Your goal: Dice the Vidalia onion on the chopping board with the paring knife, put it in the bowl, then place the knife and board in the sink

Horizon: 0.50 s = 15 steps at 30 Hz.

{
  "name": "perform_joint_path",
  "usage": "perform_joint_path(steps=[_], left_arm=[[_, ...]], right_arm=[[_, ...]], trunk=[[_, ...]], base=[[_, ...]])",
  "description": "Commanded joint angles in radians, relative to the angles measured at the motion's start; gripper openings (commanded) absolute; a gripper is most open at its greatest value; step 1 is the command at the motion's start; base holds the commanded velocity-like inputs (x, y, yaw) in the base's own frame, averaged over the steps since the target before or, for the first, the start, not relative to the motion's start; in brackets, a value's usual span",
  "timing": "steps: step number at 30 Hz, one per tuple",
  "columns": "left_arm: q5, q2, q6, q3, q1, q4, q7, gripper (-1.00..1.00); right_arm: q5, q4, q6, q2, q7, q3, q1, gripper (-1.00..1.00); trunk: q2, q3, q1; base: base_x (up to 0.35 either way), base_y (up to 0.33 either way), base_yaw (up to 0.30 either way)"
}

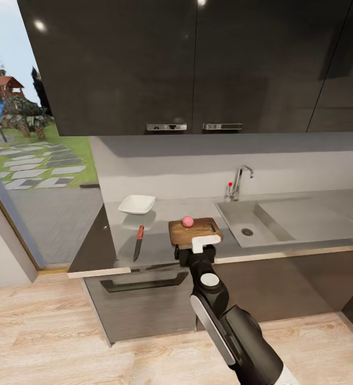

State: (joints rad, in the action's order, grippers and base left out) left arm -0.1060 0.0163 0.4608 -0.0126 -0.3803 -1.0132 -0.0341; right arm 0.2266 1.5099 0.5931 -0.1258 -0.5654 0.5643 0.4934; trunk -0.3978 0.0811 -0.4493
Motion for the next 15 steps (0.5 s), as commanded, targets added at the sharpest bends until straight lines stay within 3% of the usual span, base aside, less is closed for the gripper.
perform_joint_path(steps=[1,7,15], left_arm=[[-0.007,0.001,0.001,-0.001,0.000,-0.001,-0.004,1.00],[-0.007,0.001,0.001,-0.001,0.000,-0.002,-0.004,1.00],[-0.008,0.001,0.001,-0.001,0.000,-0.004,-0.004,1.00]], right_arm=[[0.010,0.000,0.005,-0.001,-0.010,0.002,0.003,1.00],[0.015,0.000,0.015,0.000,0.006,0.000,0.009,1.00],[0.014,0.000,0.011,0.014,0.071,-0.004,0.010,1.00]], trunk=[[-0.002,0.002,-0.001],[-0.002,0.002,-0.001],[-0.002,0.002,-0.001]], base=[[0.000,0.000,0.000],[0.044,0.020,0.000],[0.219,0.169,0.000]])
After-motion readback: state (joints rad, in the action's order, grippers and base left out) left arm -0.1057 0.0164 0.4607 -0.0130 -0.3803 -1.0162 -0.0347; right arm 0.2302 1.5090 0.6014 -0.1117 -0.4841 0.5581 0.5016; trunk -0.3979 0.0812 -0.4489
